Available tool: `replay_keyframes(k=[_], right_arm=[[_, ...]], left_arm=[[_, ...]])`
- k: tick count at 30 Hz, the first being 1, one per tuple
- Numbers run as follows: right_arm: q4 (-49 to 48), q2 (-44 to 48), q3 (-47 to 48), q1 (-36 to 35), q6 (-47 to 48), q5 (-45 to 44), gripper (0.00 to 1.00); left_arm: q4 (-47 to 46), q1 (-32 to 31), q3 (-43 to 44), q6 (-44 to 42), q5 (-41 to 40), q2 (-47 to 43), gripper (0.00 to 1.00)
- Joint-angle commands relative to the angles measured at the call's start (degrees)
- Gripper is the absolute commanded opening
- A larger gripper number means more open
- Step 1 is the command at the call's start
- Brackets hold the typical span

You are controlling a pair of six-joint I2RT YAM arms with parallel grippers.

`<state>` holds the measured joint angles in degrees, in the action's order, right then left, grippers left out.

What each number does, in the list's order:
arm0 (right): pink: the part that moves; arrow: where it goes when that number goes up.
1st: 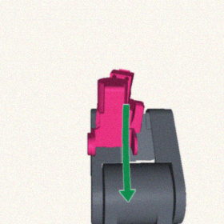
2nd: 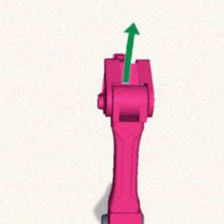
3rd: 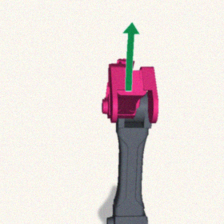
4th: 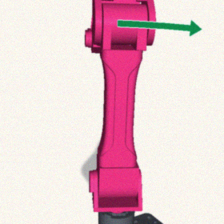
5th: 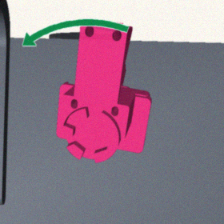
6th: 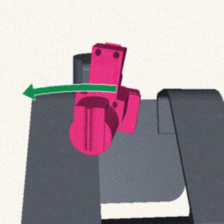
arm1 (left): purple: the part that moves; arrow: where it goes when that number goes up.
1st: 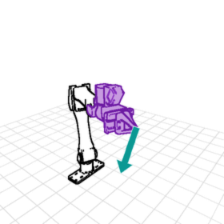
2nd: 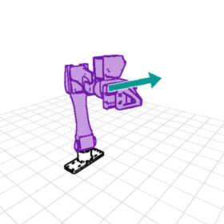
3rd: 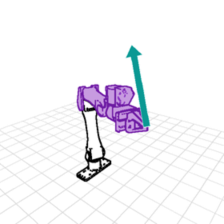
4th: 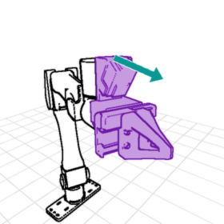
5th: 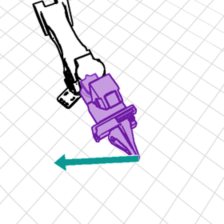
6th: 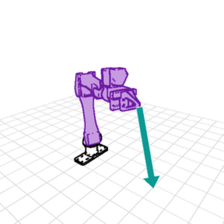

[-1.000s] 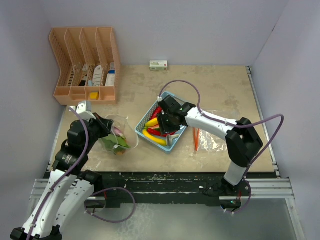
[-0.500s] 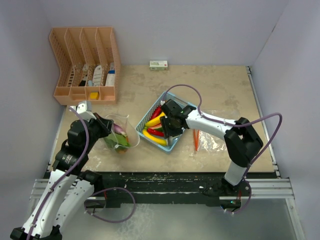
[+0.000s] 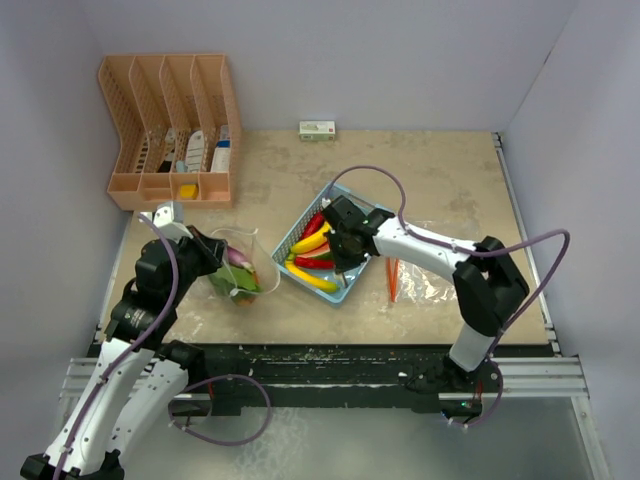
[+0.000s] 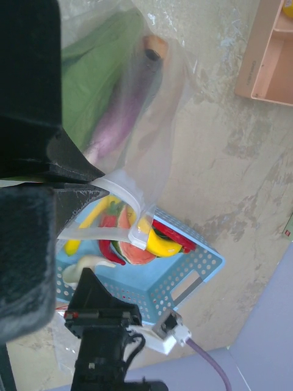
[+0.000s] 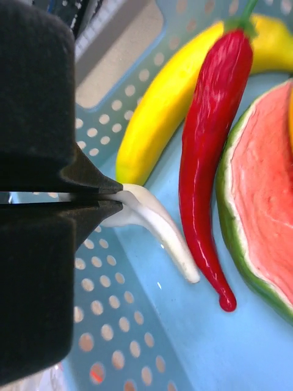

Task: Place the food in the zip-top bag and seal the zipper
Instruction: Pick up the fake vegetable from the bin.

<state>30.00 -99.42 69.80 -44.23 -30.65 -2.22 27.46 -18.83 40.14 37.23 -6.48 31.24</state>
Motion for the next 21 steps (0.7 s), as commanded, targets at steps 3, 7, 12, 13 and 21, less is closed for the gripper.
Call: replay_keyframes(k=[3, 7, 12, 13, 21], right_arm=[[3.9, 11.9, 9.1, 0.1, 4.8, -1.8, 0.00], [-3.3, 19.0, 7.6, 0.2, 7.6, 6.4, 0.00], [-14.1, 21.7, 4.6, 0.0, 9.9, 17.4, 0.00], [-16.3, 21.8, 3.9, 0.0, 9.8, 20.2, 0.00], [-35.4, 18.2, -1.2, -2.7, 6.8, 39.1, 0.00]], left_arm=[[-5.0, -0.1, 2.9, -0.8, -0.2, 0.5, 0.00], [-5.5, -0.1, 2.8, -0.3, 0.3, 1.1, 0.00], [-5.9, -0.2, 3.2, 0.3, 1.2, 1.5, 0.00], [-5.9, -0.2, 3.4, 0.4, 1.3, 1.6, 0.00], [-4.5, -0.2, 4.2, 0.9, 1.4, 1.4, 0.00]])
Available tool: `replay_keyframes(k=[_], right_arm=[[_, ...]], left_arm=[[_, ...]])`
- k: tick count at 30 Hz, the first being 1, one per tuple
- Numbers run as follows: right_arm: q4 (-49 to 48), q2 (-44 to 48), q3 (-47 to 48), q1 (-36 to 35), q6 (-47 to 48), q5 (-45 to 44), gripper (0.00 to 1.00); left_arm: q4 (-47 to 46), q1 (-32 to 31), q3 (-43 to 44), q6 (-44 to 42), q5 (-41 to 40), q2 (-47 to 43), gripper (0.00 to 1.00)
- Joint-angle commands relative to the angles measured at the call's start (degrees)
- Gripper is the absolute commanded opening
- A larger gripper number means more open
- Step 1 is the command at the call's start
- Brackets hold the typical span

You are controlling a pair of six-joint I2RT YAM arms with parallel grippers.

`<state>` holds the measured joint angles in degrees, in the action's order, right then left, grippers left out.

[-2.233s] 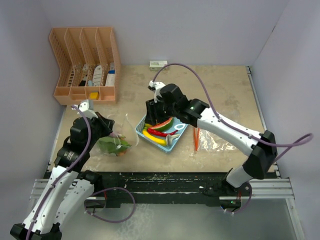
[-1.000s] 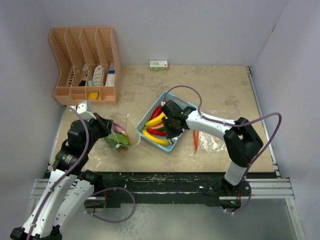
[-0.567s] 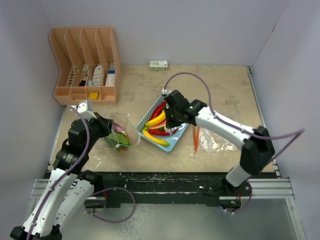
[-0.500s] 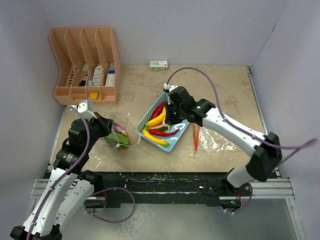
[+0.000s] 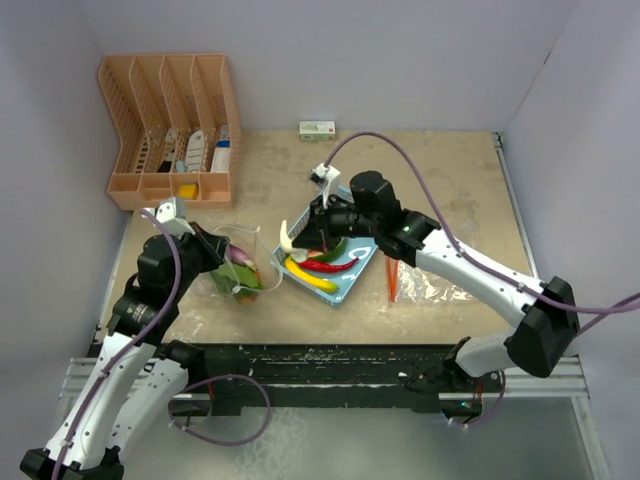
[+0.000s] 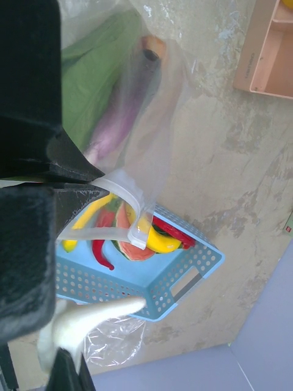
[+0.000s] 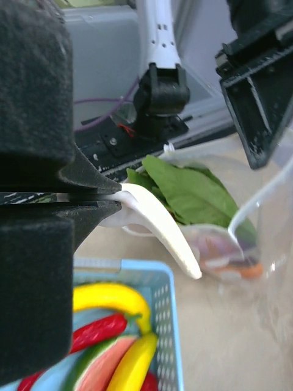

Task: Place the food in the zip-top bag and seal the zipper
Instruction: Pick up the fake vegetable from the bin, then place the fake vegetable in the zipper food storage bag.

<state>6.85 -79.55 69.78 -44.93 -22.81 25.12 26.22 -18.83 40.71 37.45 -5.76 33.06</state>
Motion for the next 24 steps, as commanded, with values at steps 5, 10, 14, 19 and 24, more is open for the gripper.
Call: replay_keyframes(k=[5, 10, 14, 19, 24], right_arm=[[-16.6, -4.9, -0.9, -4.2, -2.5, 15.0, 0.00], [-18.9, -7.9, 1.3, -5.2, -2.9, 15.3, 0.00], [-19.0, -12.2, 3.9, -5.6, -2.9, 15.7, 0.00], [-13.0, -19.7, 8.8, -5.9, -0.4, 12.8, 0.00], [-11.5, -21.9, 12.7, -6.0, 0.7, 4.6, 0.00]], left_arm=[[-2.8, -0.1, 3.7, 0.5, 0.2, -0.6, 0.00], [-3.4, -0.1, 3.2, 0.6, 0.8, -0.5, 0.00], [-3.3, -0.2, 3.3, 0.2, 0.9, -0.7, 0.00], [-2.5, -0.2, 3.2, 0.2, 0.4, -1.7, 0.00], [-2.4, -0.2, 2.6, 0.6, 0.7, -2.2, 0.00]])
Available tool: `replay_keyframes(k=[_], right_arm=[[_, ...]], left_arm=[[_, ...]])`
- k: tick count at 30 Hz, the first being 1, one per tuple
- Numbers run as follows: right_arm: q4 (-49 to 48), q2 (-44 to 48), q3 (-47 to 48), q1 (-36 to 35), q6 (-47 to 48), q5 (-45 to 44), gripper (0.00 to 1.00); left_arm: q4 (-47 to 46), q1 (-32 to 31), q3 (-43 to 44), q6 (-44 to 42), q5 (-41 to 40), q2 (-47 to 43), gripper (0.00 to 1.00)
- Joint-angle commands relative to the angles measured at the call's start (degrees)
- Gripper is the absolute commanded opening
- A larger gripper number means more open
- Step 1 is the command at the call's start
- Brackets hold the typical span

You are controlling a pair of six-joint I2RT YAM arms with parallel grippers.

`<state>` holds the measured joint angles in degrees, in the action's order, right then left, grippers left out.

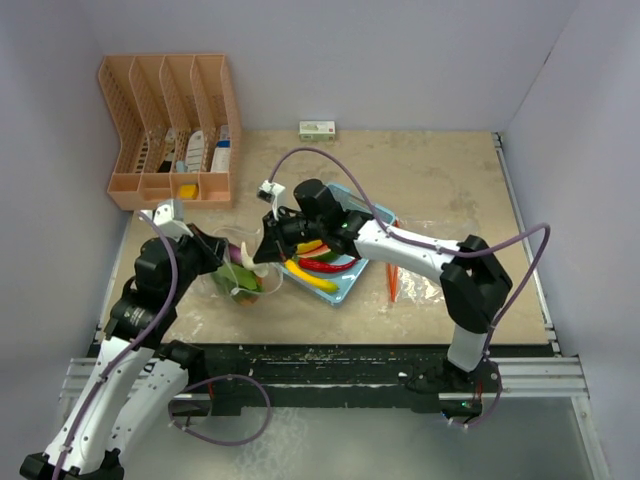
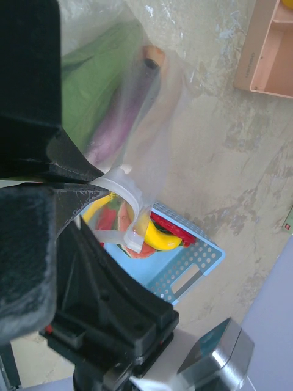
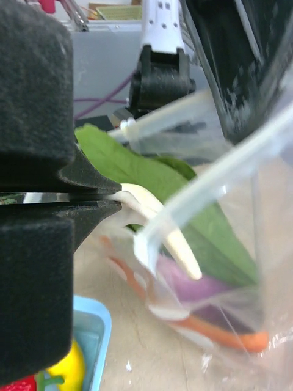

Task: Place the food in the zip-top bag and seal the zipper
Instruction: Place the fake vegetable in the zipper food storage bag.

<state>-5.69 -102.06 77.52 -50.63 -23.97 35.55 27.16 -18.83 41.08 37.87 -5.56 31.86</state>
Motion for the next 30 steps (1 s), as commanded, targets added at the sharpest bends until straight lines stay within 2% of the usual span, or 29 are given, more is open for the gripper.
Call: replay_keyframes(k=[1, 2, 4, 5, 6, 10, 15, 19, 23, 26, 30], right_arm=[[1.0, 0.1, 6.1, -0.3, 2.0, -6.8, 0.02], [1.0, -0.4, 7.2, -0.3, 1.9, -7.6, 0.09], [0.4, -0.8, 8.5, -0.3, 1.3, -8.1, 0.40], [-0.1, -0.7, 8.5, -0.3, 0.9, -8.2, 0.52], [-0.4, -0.5, 8.2, -0.3, 0.6, -8.3, 0.61], [0.0, 1.9, 6.0, -0.3, 0.3, -9.1, 0.76], [2.2, 8.4, 1.4, -0.6, 1.5, -11.1, 0.86], [5.3, 12.8, -1.3, -0.6, 4.4, -11.3, 0.84], [6.2, 14.8, -3.4, -1.4, 7.9, -7.4, 0.81], [6.0, 14.5, -3.7, -3.3, 9.4, -5.7, 0.79], [6.0, 11.9, -2.5, -5.9, 10.0, -7.9, 0.79]], left_arm=[[-3.4, -0.2, 2.1, 0.2, 0.6, -0.9, 0.00], [-3.5, -0.2, 2.0, 0.3, 0.7, -0.8, 0.00], [-3.5, -0.1, 1.8, 0.5, 1.0, -0.7, 0.00], [-3.4, -0.1, 1.8, 0.5, 1.0, -0.7, 0.00], [-3.2, -0.2, 1.8, 0.5, 0.9, -0.7, 0.00], [-3.1, -0.2, 1.6, 0.4, 0.2, -1.0, 0.00], [-5.0, -0.1, 1.9, 0.7, 0.8, -0.1, 0.00], [-7.4, -0.2, 3.1, 0.7, 1.6, 2.4, 0.00], [-9.4, -0.2, 4.0, 0.8, 2.3, 4.5, 0.00], [-10.4, -0.1, 4.0, 1.4, 2.3, 5.3, 0.00], [-11.1, -0.1, 4.3, 1.8, 2.6, 6.0, 0.00]])
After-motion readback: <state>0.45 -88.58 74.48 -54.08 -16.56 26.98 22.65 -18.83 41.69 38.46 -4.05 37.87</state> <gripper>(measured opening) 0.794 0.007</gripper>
